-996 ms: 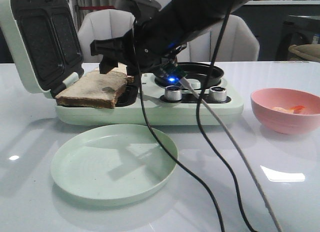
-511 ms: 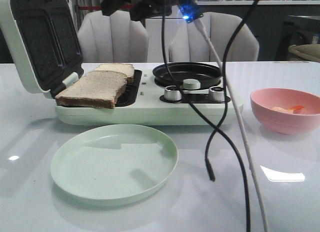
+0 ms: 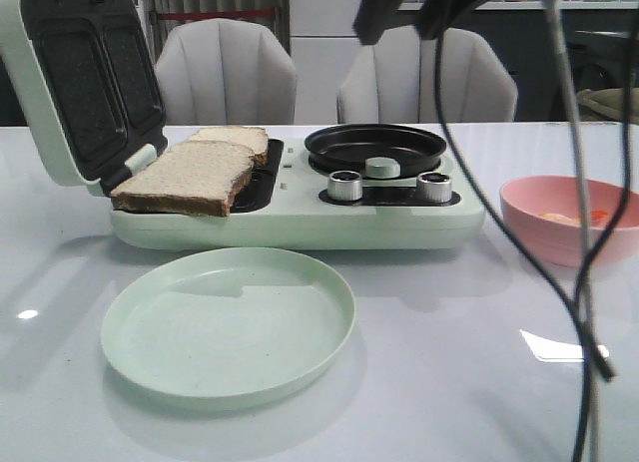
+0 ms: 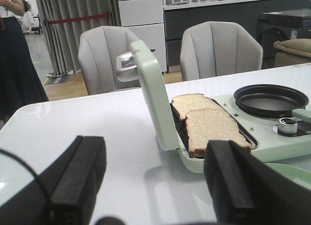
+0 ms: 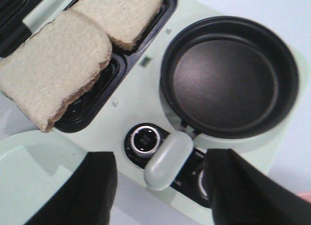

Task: Make breakfast with bread and shrimp

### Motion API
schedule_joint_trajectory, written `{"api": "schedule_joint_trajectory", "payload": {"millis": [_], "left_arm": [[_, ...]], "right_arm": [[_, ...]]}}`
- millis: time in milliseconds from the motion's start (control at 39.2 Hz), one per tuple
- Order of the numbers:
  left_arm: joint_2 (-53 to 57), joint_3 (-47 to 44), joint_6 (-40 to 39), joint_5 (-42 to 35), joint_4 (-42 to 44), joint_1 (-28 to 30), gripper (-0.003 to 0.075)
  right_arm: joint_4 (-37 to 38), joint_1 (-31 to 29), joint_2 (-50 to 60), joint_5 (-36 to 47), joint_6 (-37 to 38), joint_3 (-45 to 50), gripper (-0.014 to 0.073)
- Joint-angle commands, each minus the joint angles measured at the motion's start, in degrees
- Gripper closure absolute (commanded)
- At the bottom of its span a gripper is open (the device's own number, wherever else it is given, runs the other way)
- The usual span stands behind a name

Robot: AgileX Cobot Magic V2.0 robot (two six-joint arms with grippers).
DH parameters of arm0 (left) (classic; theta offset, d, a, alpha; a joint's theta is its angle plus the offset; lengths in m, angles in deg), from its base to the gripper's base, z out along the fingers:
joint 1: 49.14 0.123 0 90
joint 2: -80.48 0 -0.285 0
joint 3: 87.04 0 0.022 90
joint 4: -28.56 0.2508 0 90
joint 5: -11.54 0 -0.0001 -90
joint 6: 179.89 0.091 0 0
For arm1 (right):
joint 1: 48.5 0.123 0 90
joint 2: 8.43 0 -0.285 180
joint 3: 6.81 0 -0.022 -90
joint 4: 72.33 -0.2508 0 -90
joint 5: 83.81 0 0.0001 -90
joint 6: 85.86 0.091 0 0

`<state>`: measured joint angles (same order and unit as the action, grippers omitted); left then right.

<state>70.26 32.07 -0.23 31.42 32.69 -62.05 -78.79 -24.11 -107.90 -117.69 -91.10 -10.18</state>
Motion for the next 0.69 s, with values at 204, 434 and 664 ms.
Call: {"api": "schedule_joint_trajectory", "payload": {"millis": [204,434,664], "left_arm": [[-0.63,1.47,-0.43,-4.70,-0.30,-0.38,0.0228],[-0.63,1.47,-0.43,-4.74,-0.30,-0.38,0.0228],[-0.63,1.47,-0.43,-4.74,-0.30,-0.38,0.0228]], "right_arm": [[1.21,-6.49,20.99,13.05,2.65,15.54,0.0102],[1.21,-7.06,33.75,19.68,2.65,27.92,0.0102],[1.21,-7.06,44.88,23.01,2.65,38.26,0.0102]]}}
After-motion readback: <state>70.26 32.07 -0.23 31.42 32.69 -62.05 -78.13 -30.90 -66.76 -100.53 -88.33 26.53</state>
